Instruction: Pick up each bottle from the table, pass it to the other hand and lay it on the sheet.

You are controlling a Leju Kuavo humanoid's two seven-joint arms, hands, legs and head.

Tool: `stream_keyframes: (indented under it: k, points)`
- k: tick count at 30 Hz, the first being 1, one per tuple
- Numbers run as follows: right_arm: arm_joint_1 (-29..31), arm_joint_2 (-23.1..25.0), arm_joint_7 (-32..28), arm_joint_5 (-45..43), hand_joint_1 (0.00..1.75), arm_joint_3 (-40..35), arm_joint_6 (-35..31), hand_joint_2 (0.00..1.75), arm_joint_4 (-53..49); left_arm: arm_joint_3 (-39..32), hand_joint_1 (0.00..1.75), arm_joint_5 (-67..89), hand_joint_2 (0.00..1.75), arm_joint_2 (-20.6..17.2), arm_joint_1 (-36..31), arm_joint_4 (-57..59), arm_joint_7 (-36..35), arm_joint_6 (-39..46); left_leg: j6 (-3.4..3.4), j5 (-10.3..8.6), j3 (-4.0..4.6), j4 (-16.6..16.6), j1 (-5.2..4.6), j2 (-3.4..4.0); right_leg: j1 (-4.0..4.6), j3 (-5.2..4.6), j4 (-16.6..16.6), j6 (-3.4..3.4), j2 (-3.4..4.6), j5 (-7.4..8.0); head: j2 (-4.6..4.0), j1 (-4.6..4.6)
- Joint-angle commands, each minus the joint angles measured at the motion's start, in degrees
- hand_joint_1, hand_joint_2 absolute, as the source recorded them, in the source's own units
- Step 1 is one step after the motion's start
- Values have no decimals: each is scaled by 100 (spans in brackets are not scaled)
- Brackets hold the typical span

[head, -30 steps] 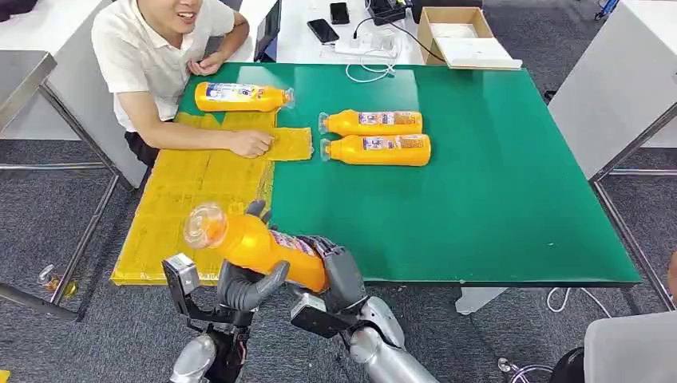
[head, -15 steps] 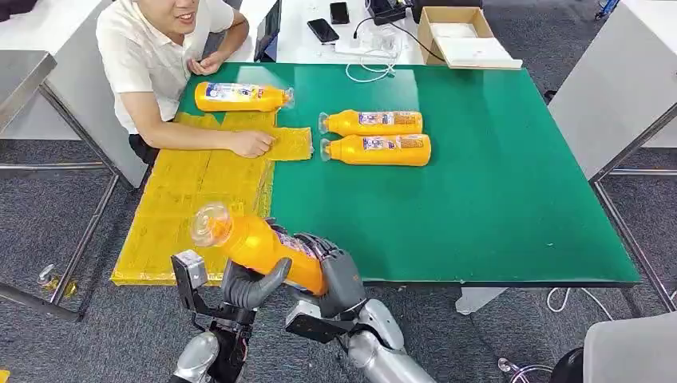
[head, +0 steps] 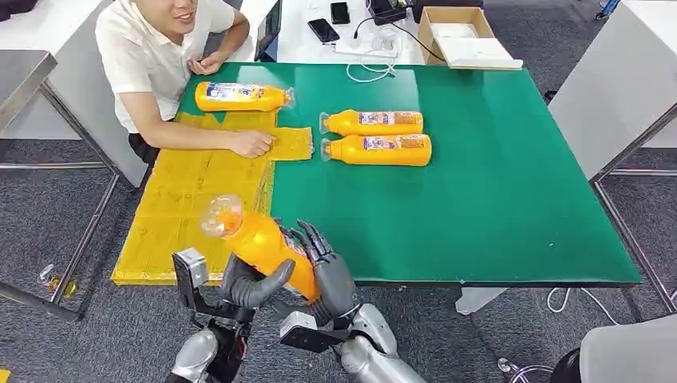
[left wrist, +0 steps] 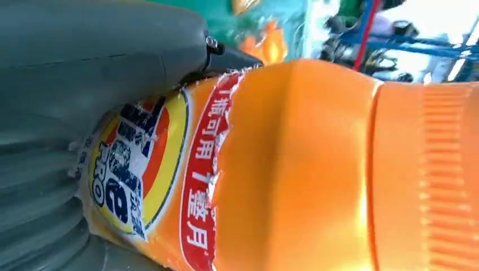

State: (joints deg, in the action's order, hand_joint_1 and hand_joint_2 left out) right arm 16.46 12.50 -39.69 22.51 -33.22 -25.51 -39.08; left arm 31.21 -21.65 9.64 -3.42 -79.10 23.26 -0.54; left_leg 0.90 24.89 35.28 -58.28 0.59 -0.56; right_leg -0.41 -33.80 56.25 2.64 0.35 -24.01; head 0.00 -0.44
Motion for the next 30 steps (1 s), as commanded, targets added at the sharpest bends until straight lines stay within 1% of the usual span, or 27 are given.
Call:
stream_keyframes:
  k: [1, 3, 4, 5, 6, 7, 8, 9, 10, 11, 12, 14, 15, 16, 17, 18, 20, 21, 22, 23, 27, 28, 30]
  points:
    - [-132, -174, -31, -239, 0, -348, -355, 0, -386, -28, 175, 818, 175, -298, -419, 251, 224, 563, -5, 9, -40, 11, -3, 12, 0, 33, -4, -11, 2, -10, 0, -4]
    - [-203, -200, -31, -335, 0, -280, -494, 0, -518, -132, 175, 1351, 175, -383, -399, 178, 366, 913, -4, 2, -22, 8, 0, -7, 2, 22, -5, -8, -16, -7, 0, 0]
    - [-221, -186, -31, -381, 0, -226, -535, 0, -526, -161, 175, 1637, 175, -418, -410, 174, 413, 1142, -3, 1, -16, 8, -2, -5, 0, 12, -4, -6, -9, -4, 0, -2]
    - [-227, -194, -31, -385, 0, -226, -533, 0, -536, -207, 175, 1617, 175, -440, -418, 166, 409, 1129, -3, 6, -29, 9, -4, 1, -2, 23, -2, -8, -5, -9, 0, -2]
    - [-227, -194, -31, -385, 0, -226, -533, 0, -536, -207, 175, 1617, 175, -440, -418, 166, 409, 1129, -3, 3, -16, 7, -1, 5, 1, 12, -3, -5, 0, -2, 0, -2]
    - [-230, -189, -31, -399, 0, -203, -536, 0, -516, -243, 175, 1772, 175, -444, -428, 174, 436, 1255, -3, 5, -25, 8, -2, 8, 0, 20, -3, -7, 0, -5, 0, -4]
    - [-251, -199, -31, -339, 0, -203, -654, 0, -566, -309, 175, 2160, 175, -409, -442, 202, 495, 1602, -3, 10, -43, 10, -6, 9, -4, 35, -1, -10, -2, -12, 0, -2]
    - [-281, -207, -31, -406, 0, -180, -728, 0, -625, -391, 175, 2514, 175, -398, -476, 234, 528, 1954, -2, 2, -15, 5, -1, 5, 0, 12, -2, -5, -2, -2, 0, -2]
    - [-304, -209, -31, -444, 0, -164, -782, 0, -680, -417, 175, 2814, 175, -411, -501, 255, 563, 2247, -2, 1, -18, 7, -2, 2, -1, 14, -2, -6, -6, -3, 0, -2]
    - [-348, -208, -31, -506, 0, -125, -941, 0, -786, -490, 175, 3337, 175, -420, -535, 293, 577, 2778, -3, 5, -28, 6, -3, 2, -1, 24, -1, -8, -7, -7, 0, -2]
    - [-402, -200, -31, -605, 0, -68, -1092, 0, -929, -543, 175, 3889, 175, -443, -571, 333, 548, 3271, -3, 4, -25, 7, -3, 0, -1, 22, -1, -8, -9, -7, 0, -2]
    - [-504, -206, -31, -756, 0, 1, -1299, 0, -1229, -653, 175, 4955, 175, -471, -660, 463, 287, 3939, -3, 3, -23, 6, -3, 1, -1, 19, 0, -8, -7, -6, 0, -2]
    - [-566, -212, -31, -813, 0, 38, -1396, 0, -1407, -869, 175, 5761, 175, -366, -677, 532, 32, 4054, -3, 1, -13, 5, -1, 1, 1, 11, -2, -6, -6, -2, 0, 0]
    - [-610, -214, -31, -831, 0, 61, -1440, 0, -1544, -958, 175, 6033, 175, -305, -716, 600, -69, 4054, -4, 7, -37, 10, -5, 4, -2, 32, -1, -11, -7, -10, 0, -2]
    - [-697, -206, -31, -806, 0, 173, -1449, 0, -1760, -986, 175, 6170, 175, -281, -784, 707, -177, 4054, -3, 0, -14, 7, -3, 1, -2, 11, -1, -6, -7, -3, 0, -2]
    - [-764, -197, -31, -718, 0, 254, -1449, 0, -1927, -1027, 175, 6212, 175, -259, -835, 778, -247, 4054, -4, 5, -32, 8, -6, -5, -3, 29, 2, -10, -16, -12, 0, 0]
    - [-800, -183, -31, -677, 0, 271, -1449, 0, -1951, -1040, 175, 6198, 175, -259, -918, 879, -253, 4051, -2, 0, -12, 5, -3, -6, -2, 9, 0, -5, -10, -4, 0, -2]
    - [-800, -183, -31, -677, 0, 271, -1449, 0, -1951, -1040, 175, 6198, 175, -259, -918, 879, -253, 4051, -2, 5, -25, 5, -3, -4, -1, 23, 1, -8, -11, -9, 0, 0]
    - [-800, -183, -31, -677, 0, 271, -1449, 0, -1951, -1040, 175, 6198, 175, -259, -918, 879, -253, 4051, -2, 1, -16, 5, -3, -1, -1, 13, 0, -6, -7, -4, 0, -2]
    - [-800, -183, -31, -677, 0, 271, -1449, 0, -1951, -1040, 175, 6198, 175, -259, -918, 879, -253, 4051, -3, 6, -32, 7, -5, 1, -3, 28, -1, -9, -9, -10, 0, -2]
    - [-800, -183, -31, -677, 0, 271, -1449, 0, -1951, -1040, 175, 6198, 175, -259, -918, 879, -253, 4051, -1, 2, -18, 5, -2, -2, -1, 15, -1, -6, -10, -6, 0, 0]
    - [-800, -183, -31, -677, 0, 271, -1449, 0, -1951, -1040, 175, 6198, 175, -259, -918, 879, -253, 4051, -2, 6, -29, 5, -4, -2, -2, 26, 1, -8, -11, -11, 0, -2]
    - [-1024, -139, -31, -724, 0, 410, -1449, 0, -2536, -1346, 175, 6347, 175, -227, -1032, 1050, -513, 4054, -2, 8, -35, 6, -4, 5, -2, 30, -1, -8, -7, -11, 0, -2]
